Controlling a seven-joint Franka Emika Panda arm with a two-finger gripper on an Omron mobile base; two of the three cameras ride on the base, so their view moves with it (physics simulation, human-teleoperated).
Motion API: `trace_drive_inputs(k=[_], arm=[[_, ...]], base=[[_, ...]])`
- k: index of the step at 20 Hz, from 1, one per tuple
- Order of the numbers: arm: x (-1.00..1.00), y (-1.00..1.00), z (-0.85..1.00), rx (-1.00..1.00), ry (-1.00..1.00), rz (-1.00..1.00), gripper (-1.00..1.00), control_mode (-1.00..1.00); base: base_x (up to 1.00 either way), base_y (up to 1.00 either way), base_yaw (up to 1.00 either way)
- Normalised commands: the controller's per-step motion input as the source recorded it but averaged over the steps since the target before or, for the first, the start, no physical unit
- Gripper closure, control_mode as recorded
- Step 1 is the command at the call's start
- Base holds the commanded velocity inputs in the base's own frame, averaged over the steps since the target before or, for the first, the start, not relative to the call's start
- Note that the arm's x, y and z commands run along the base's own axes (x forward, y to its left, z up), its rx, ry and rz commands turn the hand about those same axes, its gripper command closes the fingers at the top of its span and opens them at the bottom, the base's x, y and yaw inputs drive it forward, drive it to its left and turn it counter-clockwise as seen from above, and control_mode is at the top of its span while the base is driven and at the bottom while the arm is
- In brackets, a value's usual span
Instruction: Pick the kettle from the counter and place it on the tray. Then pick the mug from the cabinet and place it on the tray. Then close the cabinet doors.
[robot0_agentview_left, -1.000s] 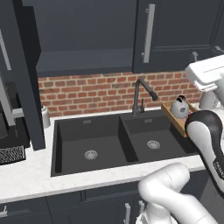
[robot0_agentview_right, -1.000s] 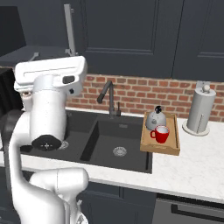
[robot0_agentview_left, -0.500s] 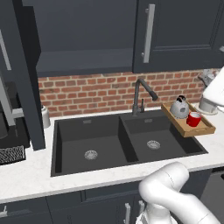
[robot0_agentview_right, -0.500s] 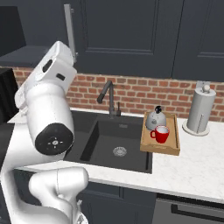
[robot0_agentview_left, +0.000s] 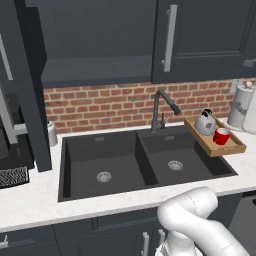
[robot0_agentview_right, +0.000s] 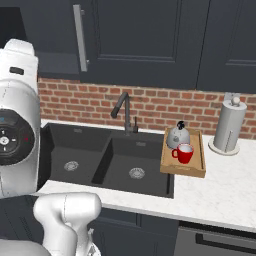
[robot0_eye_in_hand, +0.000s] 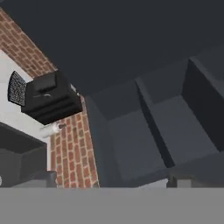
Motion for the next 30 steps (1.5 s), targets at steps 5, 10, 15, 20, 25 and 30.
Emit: trace_drive_inputs(k=[5,10,15,20,25,30], arm=[[0.0,0.21,-0.17,-0.42,0.0,0.0,-1.0,-1.0],[0.0,0.08,-0.1,-0.29,0.0,0.0,-1.0,-1.0],[-0.03,0.02,-0.06,-0.21,0.0,0.0,-1.0,-1.0],[-0.01,0.12,-0.06,-0.28,0.0,0.0,-1.0,-1.0],[-0.02,0.09,-0.02,-0.27,0.0,0.0,-1.0,-1.0],[-0.06,0.13,-0.02,-0.26,0.0,0.0,-1.0,-1.0]], base=[[0.0,0.0,0.0],[0.0,0.0,0.0],[0.0,0.0,0.0],[0.0,0.0,0.0],[0.0,0.0,0.0],[0.0,0.0,0.0]])
